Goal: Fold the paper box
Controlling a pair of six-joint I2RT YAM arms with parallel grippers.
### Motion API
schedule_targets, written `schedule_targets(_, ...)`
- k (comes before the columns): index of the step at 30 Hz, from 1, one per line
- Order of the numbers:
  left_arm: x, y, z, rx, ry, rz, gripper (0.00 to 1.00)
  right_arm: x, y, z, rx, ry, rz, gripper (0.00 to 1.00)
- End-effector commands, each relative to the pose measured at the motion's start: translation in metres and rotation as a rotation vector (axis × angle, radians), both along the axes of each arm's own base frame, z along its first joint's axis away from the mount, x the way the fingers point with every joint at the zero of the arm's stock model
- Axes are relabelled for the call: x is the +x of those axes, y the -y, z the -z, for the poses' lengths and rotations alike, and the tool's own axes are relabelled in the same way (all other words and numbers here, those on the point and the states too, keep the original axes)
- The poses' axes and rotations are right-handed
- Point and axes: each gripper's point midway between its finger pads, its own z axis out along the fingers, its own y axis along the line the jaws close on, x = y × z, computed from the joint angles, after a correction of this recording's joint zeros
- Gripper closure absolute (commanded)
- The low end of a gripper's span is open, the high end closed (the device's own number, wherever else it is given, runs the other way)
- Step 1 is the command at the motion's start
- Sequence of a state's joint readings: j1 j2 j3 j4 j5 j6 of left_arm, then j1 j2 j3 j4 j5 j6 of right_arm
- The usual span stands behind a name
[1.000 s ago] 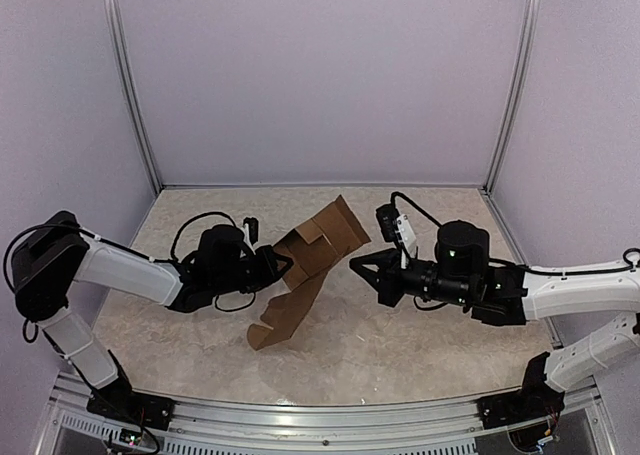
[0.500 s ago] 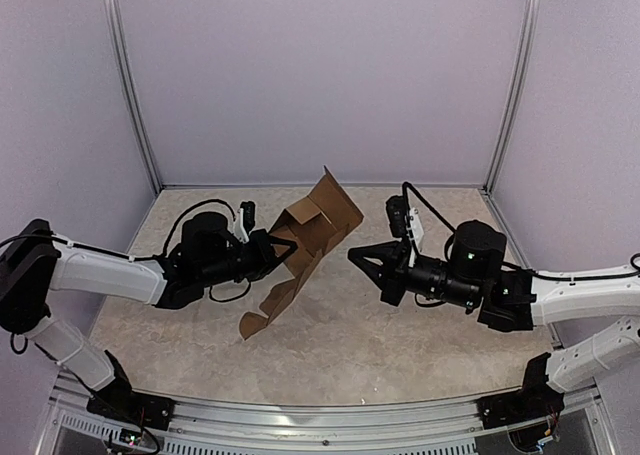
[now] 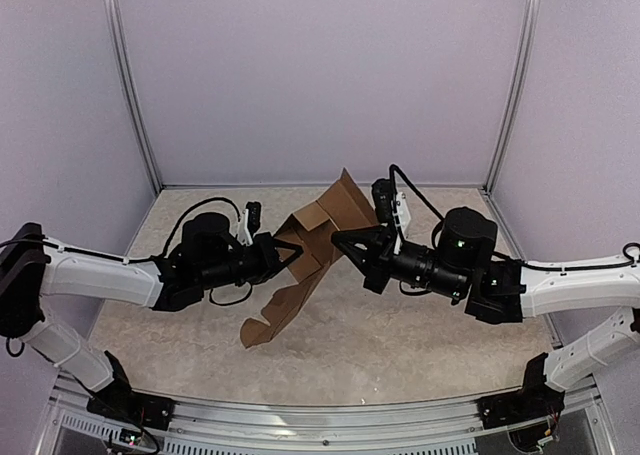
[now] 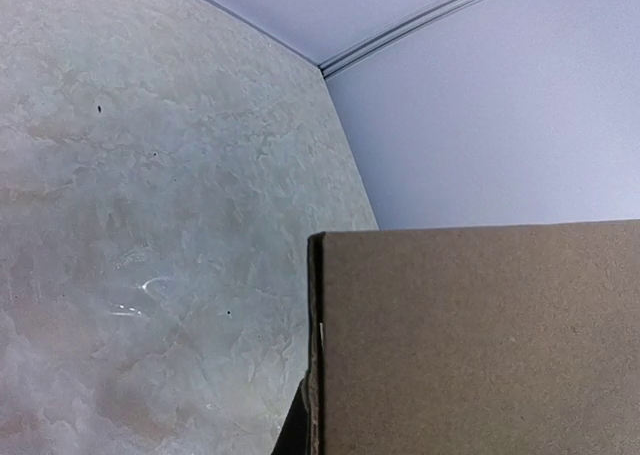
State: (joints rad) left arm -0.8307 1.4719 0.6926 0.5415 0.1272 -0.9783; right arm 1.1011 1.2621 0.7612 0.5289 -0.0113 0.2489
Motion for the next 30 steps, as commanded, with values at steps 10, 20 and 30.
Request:
schedule_targets(10, -0.007, 0.004, -0.031, 0.022, 0.084, 0.022, 1.00, -0.001, 0.001, -0.012, 0.026, 0.031, 0.031, 1.00)
schedule_targets(20, -0.002, -0.009, -0.035, -0.007, 0.094, -0.005, 1.00, -0.015, 0.013, -0.010, 0.054, 0.036, 0.001, 1.00)
schedule_targets(30, -0.006, -0.007, -0.040, -0.015, 0.106, 0.004, 1.00, -0.011, 0.013, 0.005, 0.034, 0.009, 0.023, 1.00)
